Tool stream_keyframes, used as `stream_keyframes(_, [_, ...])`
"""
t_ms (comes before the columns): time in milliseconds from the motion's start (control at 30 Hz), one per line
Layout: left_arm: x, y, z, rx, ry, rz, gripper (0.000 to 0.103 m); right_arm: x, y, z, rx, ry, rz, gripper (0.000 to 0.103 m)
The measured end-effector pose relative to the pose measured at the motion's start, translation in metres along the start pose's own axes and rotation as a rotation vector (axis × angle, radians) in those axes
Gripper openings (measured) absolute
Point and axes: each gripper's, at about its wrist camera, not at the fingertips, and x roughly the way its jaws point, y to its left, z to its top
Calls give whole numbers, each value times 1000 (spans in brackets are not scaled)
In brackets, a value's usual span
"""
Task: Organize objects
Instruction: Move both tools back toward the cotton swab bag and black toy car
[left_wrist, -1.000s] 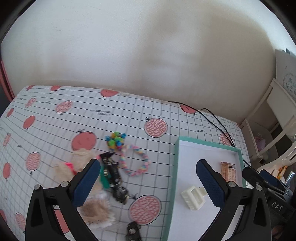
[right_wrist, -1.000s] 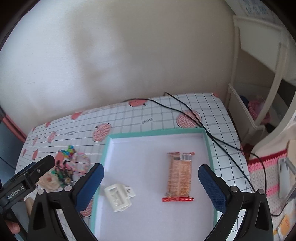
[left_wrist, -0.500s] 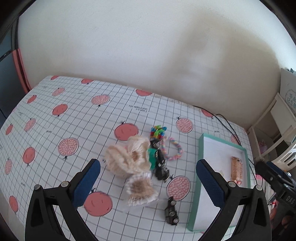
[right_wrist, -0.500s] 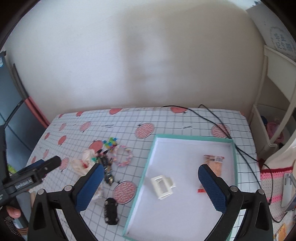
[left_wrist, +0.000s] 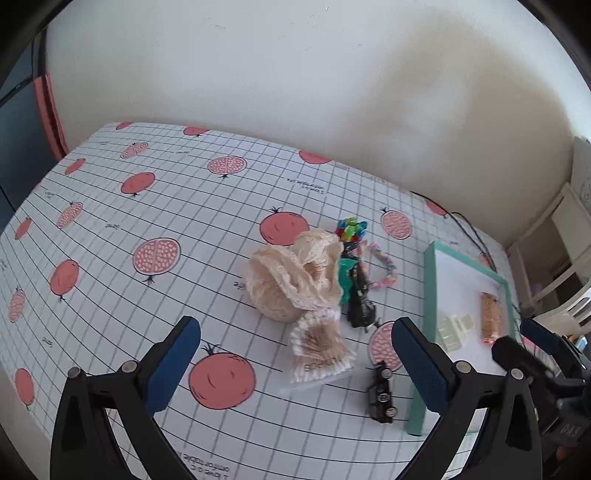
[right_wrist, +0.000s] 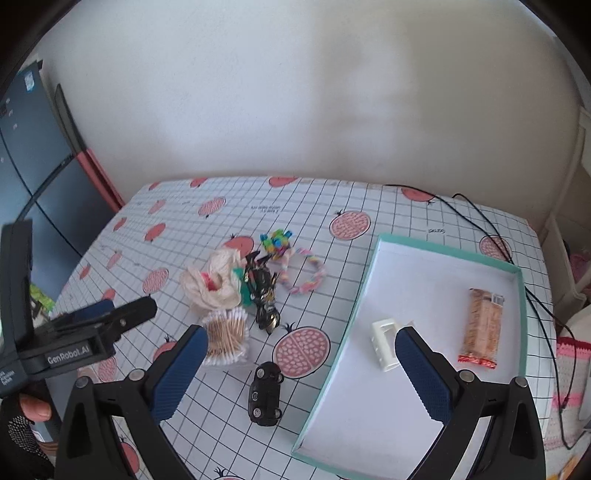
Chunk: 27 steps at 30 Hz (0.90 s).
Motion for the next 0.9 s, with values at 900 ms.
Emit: stream_keyframes(900, [77, -12, -11, 6, 219, -31, 103, 93, 42, -52, -138, 279, 22, 81])
